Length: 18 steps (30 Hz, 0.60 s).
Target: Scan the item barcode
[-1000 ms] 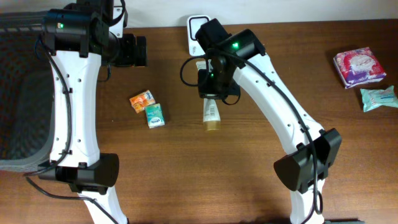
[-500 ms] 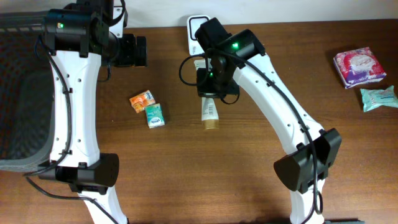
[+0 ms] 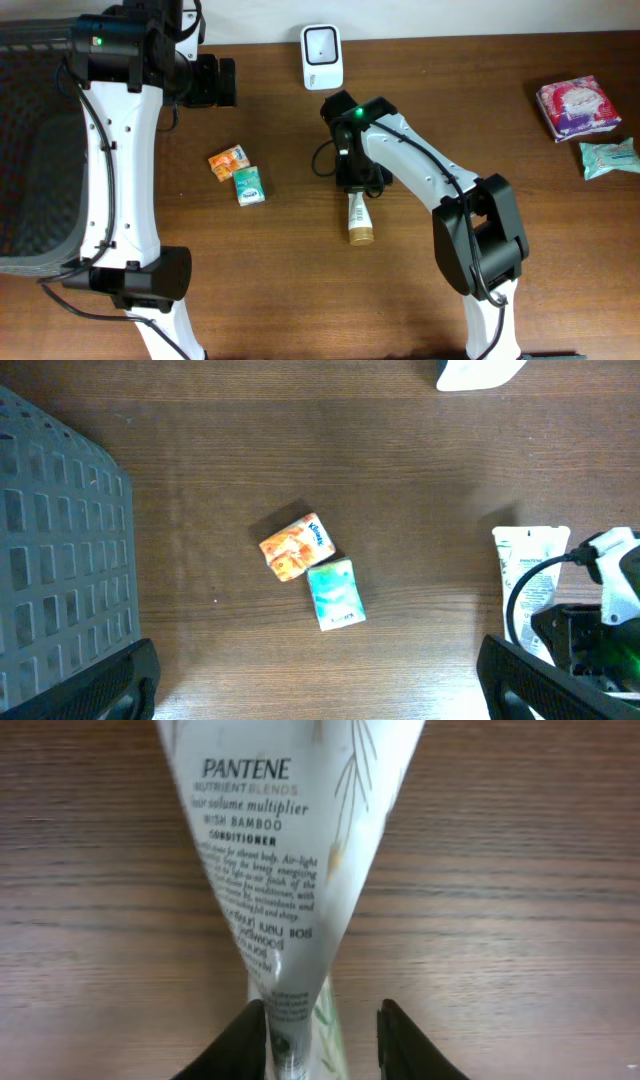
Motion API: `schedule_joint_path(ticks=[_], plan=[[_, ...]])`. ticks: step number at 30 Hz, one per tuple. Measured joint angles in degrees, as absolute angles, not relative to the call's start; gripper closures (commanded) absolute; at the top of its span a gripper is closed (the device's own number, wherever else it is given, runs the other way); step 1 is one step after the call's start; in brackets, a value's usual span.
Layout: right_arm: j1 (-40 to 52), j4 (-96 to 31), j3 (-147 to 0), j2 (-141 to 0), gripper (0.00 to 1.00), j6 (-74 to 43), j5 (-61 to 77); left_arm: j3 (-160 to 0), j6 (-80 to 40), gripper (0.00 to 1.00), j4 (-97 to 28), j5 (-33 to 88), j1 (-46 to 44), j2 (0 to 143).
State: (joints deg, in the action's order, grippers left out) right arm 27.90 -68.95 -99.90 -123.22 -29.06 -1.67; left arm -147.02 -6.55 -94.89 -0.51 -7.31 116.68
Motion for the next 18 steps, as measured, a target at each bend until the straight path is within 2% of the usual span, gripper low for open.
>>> schedule_joint_path(ticks=[2,3,4,5,6,7,10,11,12,16,18], plan=[[27.1,-72.7,-100.6,-123.2,0.67,-28.9,-1.7,-147.0,-6.5,0.01,-94.9,-0.5,-7.3,116.7],[26.6,-76.1,-102.1,-123.2,0.63,-28.9,-1.7,-147.0,-6.5,0.01,-94.8,-0.5,-7.3,116.7],[26.1,-78.9,-105.8,-123.2,0.57,-28.9,-1.8,-147.0,-6.5,0.01,-94.9,-0.5,-7.3,116.7],[26.0,-81.0,-108.7,-123.3,0.45,-28.7,-1.8,-147.0,-6.5,0.01,-94.9,-0.5,-7.3,116.7],[25.9,-82.7,-112.1,-123.3,0.27,-28.7,-2.0,-147.0,-6.5,0.01,-94.8,-0.5,-7.3,116.7],[26.2,-83.6,-115.4,-123.2,0.22,-28.7,-2.2,-147.0,-6.5,0.01,-94.9,-0.5,-7.3,116.7],[28.4,-82.6,-117.5,-122.9,0.21,-28.5,-3.6,-147.0,-6.5,0.01,-94.9,-0.5,-7.3,116.7],[29.3,-82.2,-117.4,-123.0,0.19,-28.5,-3.9,-147.0,-6.5,0.01,-94.9,-0.5,-7.3,116.7],[30.9,-81.2,-116.8,-122.9,0.08,-28.8,-5.2,-147.0,-6.5,0.01,-94.9,-0.5,-7.3,116.7],[33.3,-78.6,-109.7,-123.0,0.02,-35.6,-13.2,-147.0,-6.5,0.01,-94.9,-0.5,-7.3,116.7],[32.8,-72.9,-105.1,-123.0,0.02,-37.3,-15.2,-147.0,-6.5,0.01,-94.8,-0.5,-7.3,116.7]])
